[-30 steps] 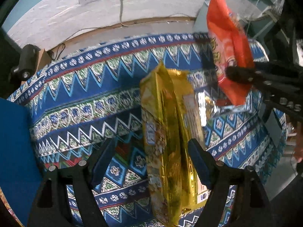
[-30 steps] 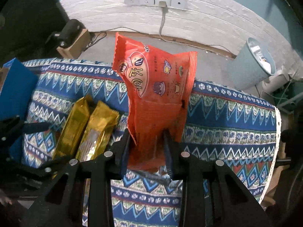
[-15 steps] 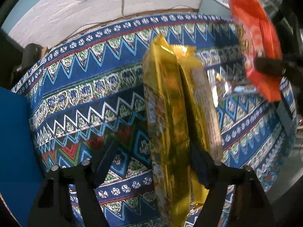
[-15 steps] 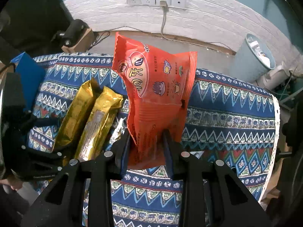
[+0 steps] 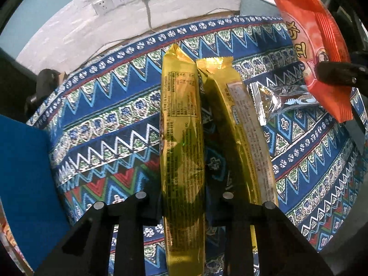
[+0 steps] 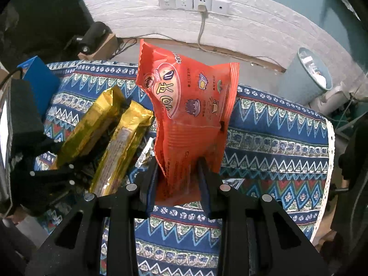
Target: Organize snacks
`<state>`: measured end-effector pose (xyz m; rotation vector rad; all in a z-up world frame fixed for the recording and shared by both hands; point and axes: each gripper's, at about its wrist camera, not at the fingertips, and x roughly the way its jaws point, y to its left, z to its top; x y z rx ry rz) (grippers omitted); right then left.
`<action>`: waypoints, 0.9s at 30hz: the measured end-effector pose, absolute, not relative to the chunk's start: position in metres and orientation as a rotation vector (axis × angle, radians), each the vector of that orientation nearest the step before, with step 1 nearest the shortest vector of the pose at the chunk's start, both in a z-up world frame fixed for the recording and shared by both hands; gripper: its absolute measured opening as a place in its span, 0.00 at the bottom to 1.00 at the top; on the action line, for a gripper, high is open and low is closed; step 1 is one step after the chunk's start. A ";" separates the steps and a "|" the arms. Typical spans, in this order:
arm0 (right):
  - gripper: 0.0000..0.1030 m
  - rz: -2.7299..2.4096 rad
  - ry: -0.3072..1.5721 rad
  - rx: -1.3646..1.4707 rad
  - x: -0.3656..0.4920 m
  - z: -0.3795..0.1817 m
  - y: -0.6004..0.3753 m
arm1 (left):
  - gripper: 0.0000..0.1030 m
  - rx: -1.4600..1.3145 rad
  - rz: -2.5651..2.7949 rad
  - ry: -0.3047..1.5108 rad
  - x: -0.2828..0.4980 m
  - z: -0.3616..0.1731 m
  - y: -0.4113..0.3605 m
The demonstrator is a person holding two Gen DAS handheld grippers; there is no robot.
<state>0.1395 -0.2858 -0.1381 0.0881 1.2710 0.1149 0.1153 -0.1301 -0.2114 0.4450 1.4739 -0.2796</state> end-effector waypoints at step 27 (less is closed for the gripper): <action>0.30 0.188 1.155 0.021 0.120 -0.072 -0.244 | 0.27 0.473 -0.213 1.219 0.089 -0.076 -0.104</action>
